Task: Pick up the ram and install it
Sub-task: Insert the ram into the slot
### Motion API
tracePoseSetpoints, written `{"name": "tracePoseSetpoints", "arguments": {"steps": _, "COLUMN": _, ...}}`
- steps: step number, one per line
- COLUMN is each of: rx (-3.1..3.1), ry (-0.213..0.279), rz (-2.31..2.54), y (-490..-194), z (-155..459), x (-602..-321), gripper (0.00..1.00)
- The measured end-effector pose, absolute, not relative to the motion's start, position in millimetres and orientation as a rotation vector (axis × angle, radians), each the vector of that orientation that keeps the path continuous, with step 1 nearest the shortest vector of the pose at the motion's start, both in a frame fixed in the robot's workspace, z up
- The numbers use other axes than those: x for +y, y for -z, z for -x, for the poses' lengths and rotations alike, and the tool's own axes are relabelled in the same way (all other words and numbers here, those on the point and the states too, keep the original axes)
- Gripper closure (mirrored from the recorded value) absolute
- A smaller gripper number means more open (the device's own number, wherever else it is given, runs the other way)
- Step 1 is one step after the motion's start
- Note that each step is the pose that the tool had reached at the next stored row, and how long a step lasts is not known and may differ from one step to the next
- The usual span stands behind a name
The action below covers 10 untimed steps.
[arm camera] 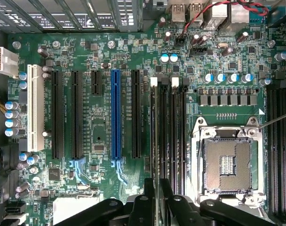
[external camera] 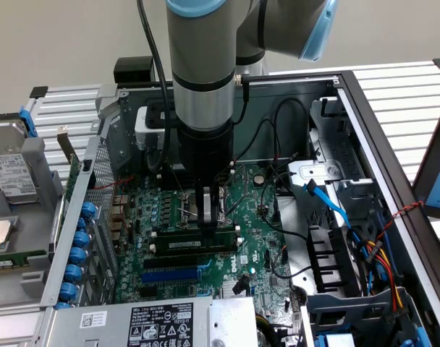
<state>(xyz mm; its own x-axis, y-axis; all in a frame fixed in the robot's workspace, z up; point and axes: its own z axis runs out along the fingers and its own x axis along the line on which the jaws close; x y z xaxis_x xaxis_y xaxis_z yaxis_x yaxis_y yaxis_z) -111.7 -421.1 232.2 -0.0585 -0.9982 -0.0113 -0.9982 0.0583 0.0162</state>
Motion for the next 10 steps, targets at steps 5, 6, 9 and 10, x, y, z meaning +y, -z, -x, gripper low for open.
{"name": "tracePoseSetpoints", "arguments": {"steps": 5, "rx": -2.283, "ry": 0.031, "rz": -2.153, "y": -233.8, "z": 111.8, "x": -421.2, "gripper": 0.8}}
{"name": "tracePoseSetpoints", "arguments": {"steps": 6, "rx": -2.283, "ry": 0.031, "rz": -2.153, "y": -234.9, "z": 111.8, "x": -421.2, "gripper": 0.8}}
{"name": "tracePoseSetpoints", "arguments": {"steps": 9, "rx": -2.283, "ry": 0.031, "rz": -2.153, "y": -240.9, "z": 111.8, "x": -421.1, "gripper": 0.8}}
{"name": "tracePoseSetpoints", "arguments": {"steps": 10, "rx": -2.283, "ry": 0.031, "rz": -2.154, "y": -243.5, "z": 111.8, "x": -421.1, "gripper": 0.8}}
